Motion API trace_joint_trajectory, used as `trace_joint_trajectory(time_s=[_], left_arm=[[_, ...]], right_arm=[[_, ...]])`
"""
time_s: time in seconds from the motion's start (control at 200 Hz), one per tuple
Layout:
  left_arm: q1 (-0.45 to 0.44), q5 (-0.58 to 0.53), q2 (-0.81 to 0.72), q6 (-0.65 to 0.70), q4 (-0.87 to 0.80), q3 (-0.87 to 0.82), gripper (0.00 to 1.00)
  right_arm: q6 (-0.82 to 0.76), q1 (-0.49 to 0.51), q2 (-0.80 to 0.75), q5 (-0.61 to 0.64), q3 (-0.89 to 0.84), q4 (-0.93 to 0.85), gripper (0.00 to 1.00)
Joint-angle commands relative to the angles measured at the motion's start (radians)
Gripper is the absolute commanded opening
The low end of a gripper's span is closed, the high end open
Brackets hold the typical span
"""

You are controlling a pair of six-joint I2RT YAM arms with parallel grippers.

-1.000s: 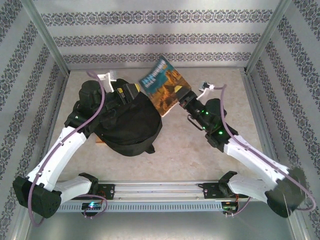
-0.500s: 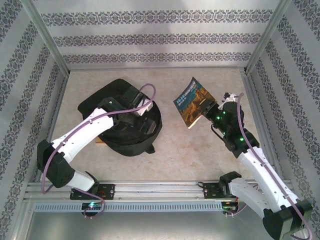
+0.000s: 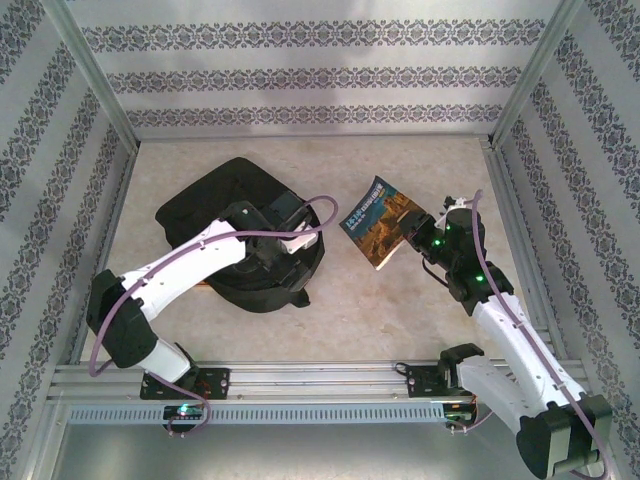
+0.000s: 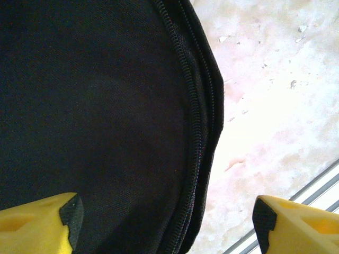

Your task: Pack the student bag

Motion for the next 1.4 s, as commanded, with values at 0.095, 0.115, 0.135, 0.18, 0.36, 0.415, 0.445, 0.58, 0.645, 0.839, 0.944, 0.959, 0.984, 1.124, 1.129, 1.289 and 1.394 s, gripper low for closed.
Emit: trace_joint_trajectory(time_s=[0.095,0.115,0.135,0.18,0.36,0.415,0.445,0.58,0.645,0.839,0.944,0.959,0.984,1.124,1.129,1.289,1.394], left_arm=[[-0.021,-0.056,0.046,0.033,-0.050,0.011,0.74],[-0.021,-0.065,0.049,0.032,-0.048,0.011,0.72],[-0.021,-0.070,0.052,0.033,-0.045,0.009,0.70],[-0.021,-0.079,0.053,0.033,-0.040,0.009,0.65],[-0.021,-0.129,0.077,0.030,-0.029,0.003,0.49],[-0.018,-0.145,0.076,0.029,-0.019,0.001,0.42],[-0.018,-0.143,0.076,0.030,-0.019,0.001,0.38],[-0.009,-0.139,0.068,0.031,-0.015,0.006,0.03],[-0.006,-0.133,0.051,0.030,-0.006,0.000,0.00],[0.014,-0.126,-0.024,0.005,0.013,0.021,0.00],[0.026,-0.182,-0.086,-0.030,0.031,0.063,0.00],[0.027,-0.192,-0.099,-0.035,0.038,0.067,0.00],[0.029,-0.204,-0.122,-0.042,0.052,0.070,0.00],[0.061,-0.249,-0.246,-0.093,0.127,0.056,0.00],[0.063,-0.250,-0.250,-0.094,0.129,0.056,0.00],[0.129,-0.204,-0.330,-0.148,0.195,-0.006,0.00],[0.188,-0.146,-0.354,-0.188,0.224,-0.044,0.00]], right_arm=[[0.037,-0.021,0.010,-0.076,-0.015,0.115,0.00],[0.036,-0.022,0.011,-0.079,-0.018,0.118,0.00],[0.037,-0.023,0.012,-0.083,-0.018,0.119,0.00],[0.038,-0.027,0.013,-0.087,-0.022,0.122,0.00],[0.045,-0.033,0.017,-0.099,-0.028,0.138,0.00],[0.049,-0.033,0.021,-0.106,-0.029,0.147,0.00],[0.050,-0.033,0.022,-0.112,-0.029,0.150,0.00],[0.038,-0.033,0.028,-0.126,-0.026,0.150,0.00],[0.032,-0.033,0.026,-0.123,-0.026,0.141,0.00],[0.011,-0.028,0.023,-0.157,-0.009,0.147,0.00],[0.000,-0.013,0.013,-0.179,0.025,0.141,0.00],[-0.001,-0.008,0.012,-0.179,0.030,0.139,0.00],[-0.003,-0.002,0.009,-0.179,0.040,0.134,0.00],[0.069,0.019,0.018,-0.216,0.076,0.131,0.00],[0.071,0.019,0.019,-0.218,0.077,0.130,0.00],[0.238,0.042,0.047,-0.281,0.078,0.198,0.00],[0.316,0.059,0.040,-0.276,0.086,0.207,0.00]])
